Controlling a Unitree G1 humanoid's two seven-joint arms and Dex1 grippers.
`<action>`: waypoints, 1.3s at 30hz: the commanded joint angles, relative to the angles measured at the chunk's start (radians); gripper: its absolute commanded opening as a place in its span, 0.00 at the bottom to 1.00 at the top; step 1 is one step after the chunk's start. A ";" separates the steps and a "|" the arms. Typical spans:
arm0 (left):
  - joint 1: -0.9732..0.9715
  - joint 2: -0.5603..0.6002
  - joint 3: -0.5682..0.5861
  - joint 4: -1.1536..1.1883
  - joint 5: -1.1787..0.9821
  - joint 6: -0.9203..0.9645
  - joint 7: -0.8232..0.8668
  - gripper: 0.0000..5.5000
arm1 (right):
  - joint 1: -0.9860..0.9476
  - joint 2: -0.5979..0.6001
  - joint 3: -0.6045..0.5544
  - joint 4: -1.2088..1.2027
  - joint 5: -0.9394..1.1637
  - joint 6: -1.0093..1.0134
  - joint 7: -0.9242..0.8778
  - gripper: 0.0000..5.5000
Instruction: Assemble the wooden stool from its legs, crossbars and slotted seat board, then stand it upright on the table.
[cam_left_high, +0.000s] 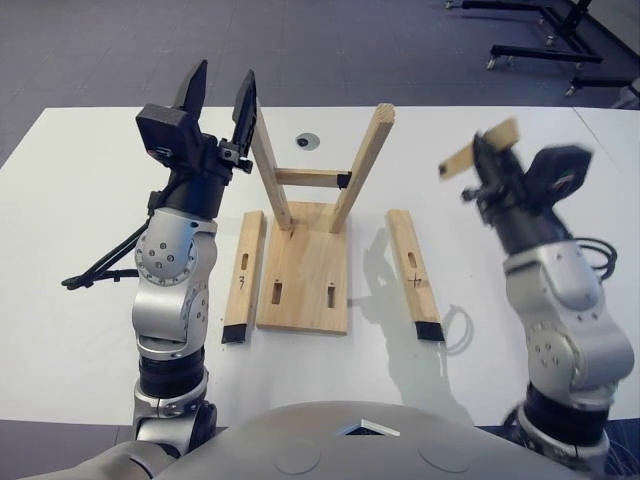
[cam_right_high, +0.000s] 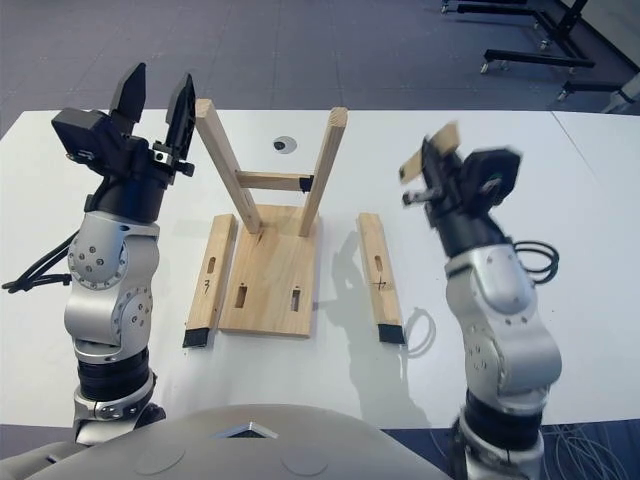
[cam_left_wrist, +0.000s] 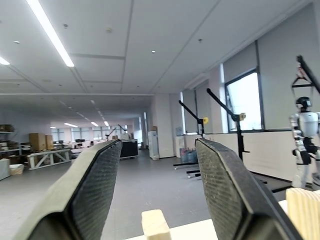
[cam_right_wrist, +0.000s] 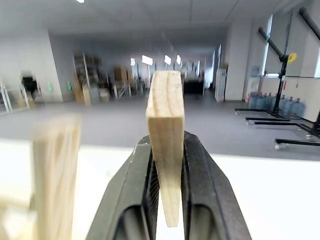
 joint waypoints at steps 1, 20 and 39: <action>0.020 -0.013 -0.012 -0.019 0.023 -0.001 0.020 0.49 | 0.110 -0.013 0.043 -0.049 -0.009 0.025 0.036 0.07; 0.015 -0.010 -0.020 -0.010 0.020 0.010 -0.010 0.49 | 0.221 0.085 0.099 0.077 -0.090 -0.042 0.043 0.07; -0.001 -0.005 -0.017 0.002 0.020 0.003 -0.018 0.49 | 0.201 0.106 0.123 0.045 -0.115 0.036 0.028 0.07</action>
